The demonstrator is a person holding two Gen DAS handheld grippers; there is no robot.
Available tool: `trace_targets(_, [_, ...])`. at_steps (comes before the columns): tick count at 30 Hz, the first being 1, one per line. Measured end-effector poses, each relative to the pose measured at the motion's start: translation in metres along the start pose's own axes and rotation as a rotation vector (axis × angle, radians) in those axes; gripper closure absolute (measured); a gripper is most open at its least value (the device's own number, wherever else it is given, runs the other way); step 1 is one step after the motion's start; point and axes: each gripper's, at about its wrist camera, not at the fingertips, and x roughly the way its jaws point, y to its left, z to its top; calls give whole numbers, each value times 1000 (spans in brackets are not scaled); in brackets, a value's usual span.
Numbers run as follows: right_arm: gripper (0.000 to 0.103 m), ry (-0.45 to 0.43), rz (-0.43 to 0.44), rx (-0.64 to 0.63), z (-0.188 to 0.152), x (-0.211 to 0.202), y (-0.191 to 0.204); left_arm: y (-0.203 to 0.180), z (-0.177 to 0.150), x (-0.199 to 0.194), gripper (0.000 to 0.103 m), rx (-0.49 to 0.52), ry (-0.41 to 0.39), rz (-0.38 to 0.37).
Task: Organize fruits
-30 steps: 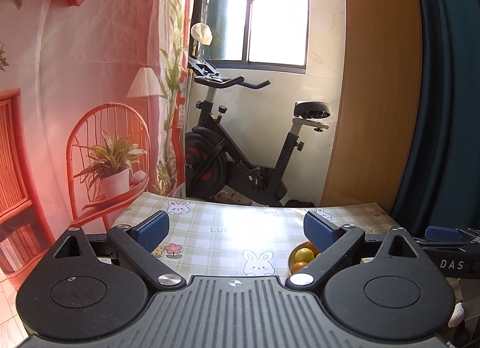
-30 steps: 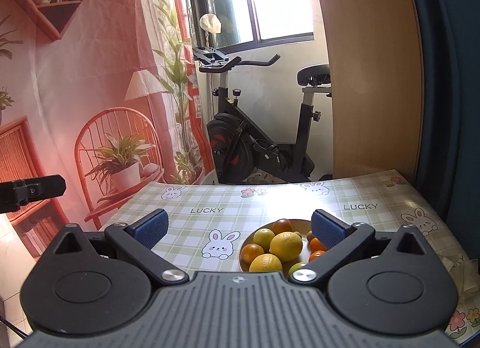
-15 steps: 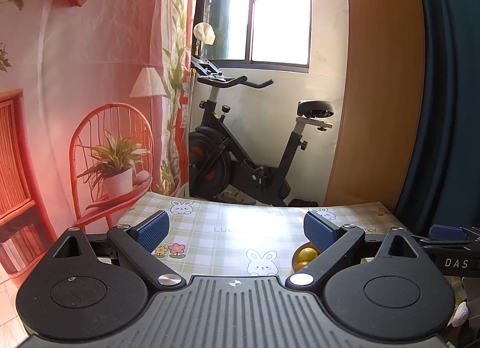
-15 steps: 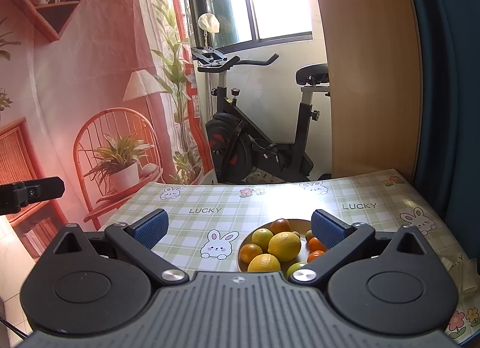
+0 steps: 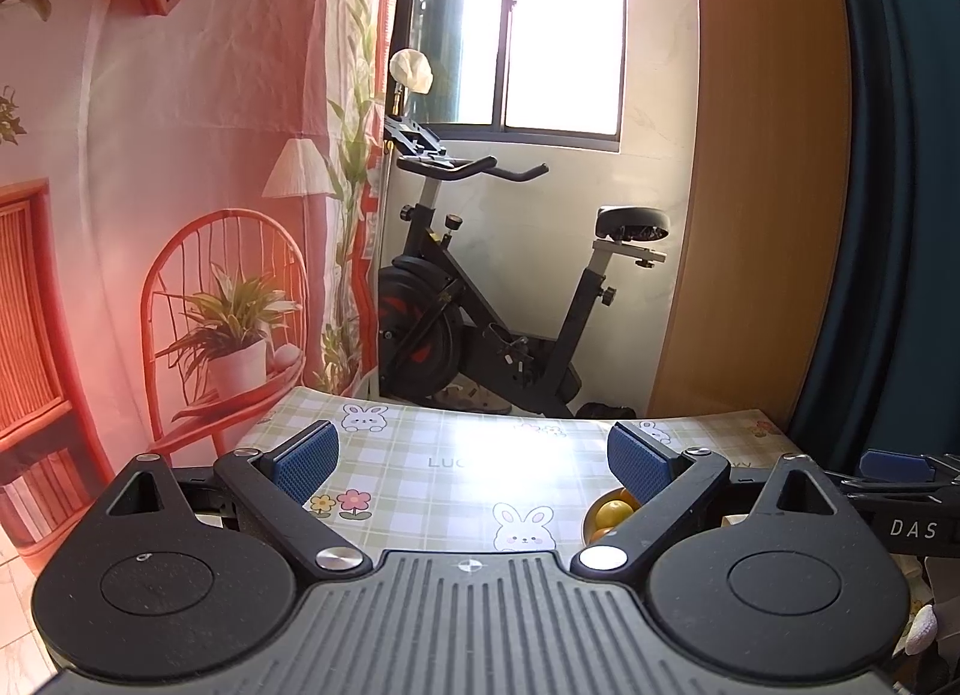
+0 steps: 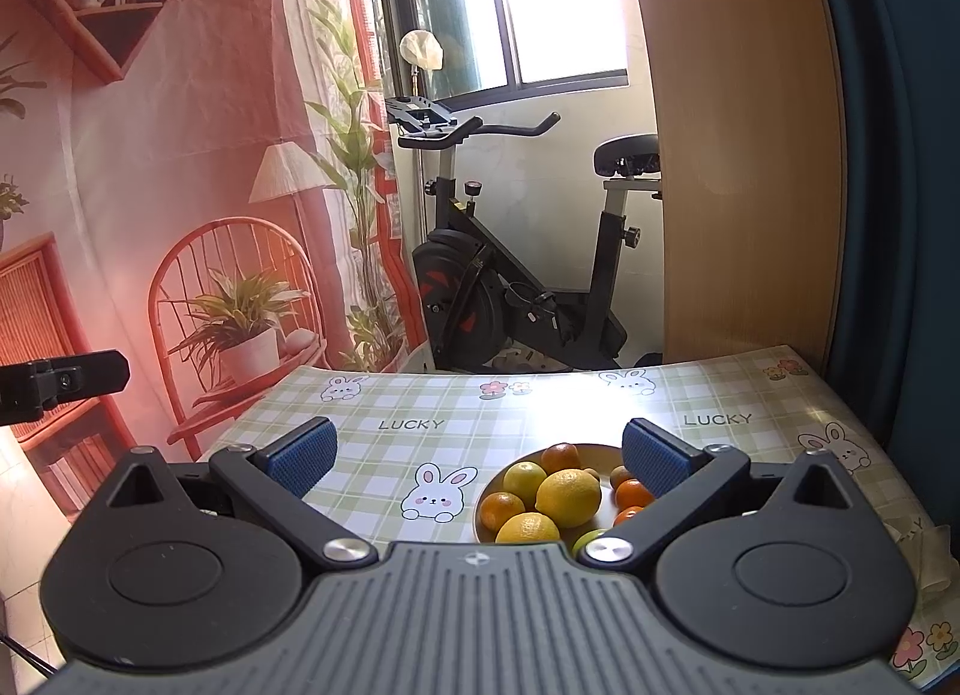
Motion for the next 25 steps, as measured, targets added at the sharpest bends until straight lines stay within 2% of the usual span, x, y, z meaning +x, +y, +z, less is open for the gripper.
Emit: trace_targets(25, [0, -4, -16, -2, 1, -3, 1, -6, 2, -4, 5, 5, -14, 37])
